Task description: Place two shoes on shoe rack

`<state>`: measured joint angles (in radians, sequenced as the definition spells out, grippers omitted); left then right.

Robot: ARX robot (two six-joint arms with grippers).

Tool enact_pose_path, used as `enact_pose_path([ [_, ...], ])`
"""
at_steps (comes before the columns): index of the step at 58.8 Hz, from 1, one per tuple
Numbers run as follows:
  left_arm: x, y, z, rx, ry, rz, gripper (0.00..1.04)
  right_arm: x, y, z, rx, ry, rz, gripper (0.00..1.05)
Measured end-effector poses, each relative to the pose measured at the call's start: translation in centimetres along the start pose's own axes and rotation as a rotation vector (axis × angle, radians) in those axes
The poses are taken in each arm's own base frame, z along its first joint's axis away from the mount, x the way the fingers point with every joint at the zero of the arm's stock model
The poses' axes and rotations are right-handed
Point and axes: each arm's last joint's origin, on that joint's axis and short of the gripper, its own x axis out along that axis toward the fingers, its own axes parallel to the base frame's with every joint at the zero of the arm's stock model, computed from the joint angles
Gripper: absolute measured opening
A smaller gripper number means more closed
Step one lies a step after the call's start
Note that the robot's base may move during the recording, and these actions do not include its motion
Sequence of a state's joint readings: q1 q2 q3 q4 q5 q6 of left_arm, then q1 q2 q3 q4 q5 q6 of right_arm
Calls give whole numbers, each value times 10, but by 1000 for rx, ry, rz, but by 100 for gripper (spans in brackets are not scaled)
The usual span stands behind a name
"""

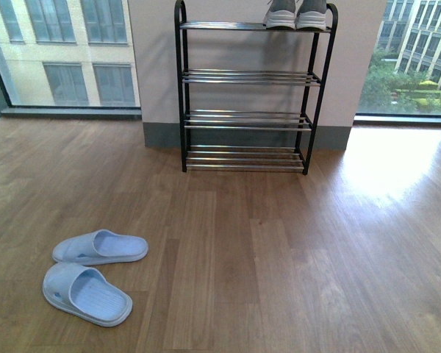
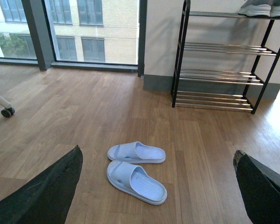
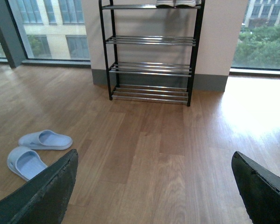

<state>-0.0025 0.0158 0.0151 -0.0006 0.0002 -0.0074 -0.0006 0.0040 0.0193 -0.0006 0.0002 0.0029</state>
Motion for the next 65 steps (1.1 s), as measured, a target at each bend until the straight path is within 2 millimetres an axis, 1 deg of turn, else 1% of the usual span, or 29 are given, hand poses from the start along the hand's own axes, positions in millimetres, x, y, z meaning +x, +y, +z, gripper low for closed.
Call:
enact_pose_path([
  [65, 0, 0, 0, 1, 0, 4, 95, 0, 0, 0, 0, 5, 7, 95],
])
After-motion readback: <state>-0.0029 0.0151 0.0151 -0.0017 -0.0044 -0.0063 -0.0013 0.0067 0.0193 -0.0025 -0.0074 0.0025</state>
